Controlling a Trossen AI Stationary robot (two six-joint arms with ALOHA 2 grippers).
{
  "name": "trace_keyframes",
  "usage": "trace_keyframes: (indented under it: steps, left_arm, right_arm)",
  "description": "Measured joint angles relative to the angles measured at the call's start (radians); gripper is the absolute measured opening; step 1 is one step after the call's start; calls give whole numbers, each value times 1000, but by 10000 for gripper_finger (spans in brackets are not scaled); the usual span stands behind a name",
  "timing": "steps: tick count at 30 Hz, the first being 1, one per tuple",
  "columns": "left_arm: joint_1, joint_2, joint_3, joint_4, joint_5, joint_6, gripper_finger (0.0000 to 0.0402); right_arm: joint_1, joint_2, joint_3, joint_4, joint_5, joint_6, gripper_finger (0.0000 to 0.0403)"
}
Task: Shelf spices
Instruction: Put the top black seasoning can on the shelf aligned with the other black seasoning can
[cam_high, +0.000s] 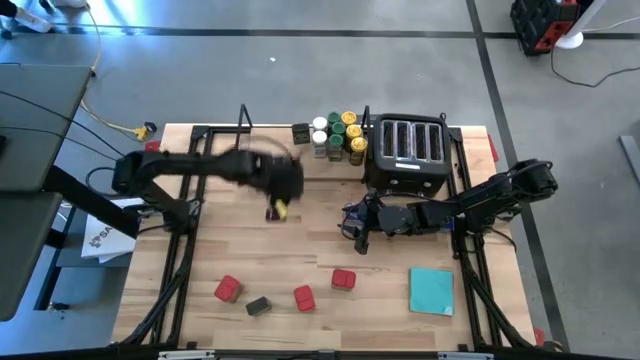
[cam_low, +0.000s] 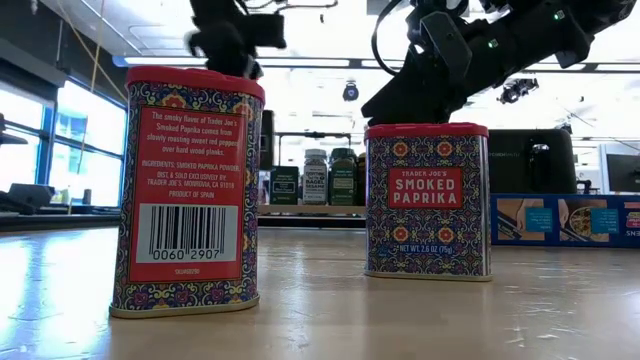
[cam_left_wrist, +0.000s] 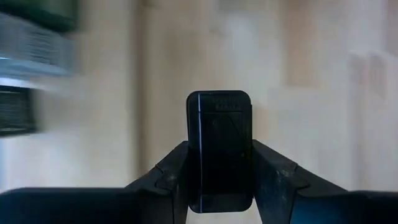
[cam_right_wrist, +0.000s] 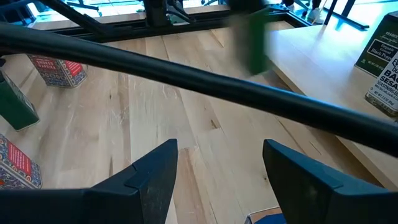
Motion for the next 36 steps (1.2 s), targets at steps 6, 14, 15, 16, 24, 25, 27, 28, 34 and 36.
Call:
trace_keyframes:
  steps: [6, 14, 15, 16, 24, 25, 27, 28, 34, 36]
  left_arm:
    - [292, 6, 17, 121, 79, 149, 124]
    - [455, 98, 18, 229, 165, 228, 132]
    - [459, 112, 18, 237, 165, 239, 139]
    - [462, 126, 17, 244, 160, 248, 146]
    - [464, 182, 17, 316, 142, 291, 169]
    - [465, 183, 17, 324, 141, 296, 169]
    - [468, 183, 17, 328, 135, 313, 170]
    - [469, 183, 17, 334, 133, 321, 171]
    - [470, 183, 17, 377, 97, 340, 186]
    - [467, 181, 17, 376, 93, 347, 190]
  right_arm:
    - [0, 0, 0, 0, 0, 0, 231]
    - [0, 0, 0, -1, 0, 0, 231]
    - [0, 0, 0, -1, 0, 0, 231]
    - [0, 0, 0, -2, 0, 1, 231]
    - [0, 0, 0, -9, 0, 7, 231]
    - [0, 0, 0, -10, 0, 7, 231]
    - [0, 0, 0, -12, 0, 7, 231]
    - [0, 0, 0, -13, 1, 7, 231]
    - [0, 0, 0, -16, 0, 9, 231]
    - [0, 0, 0, -16, 0, 10, 231]
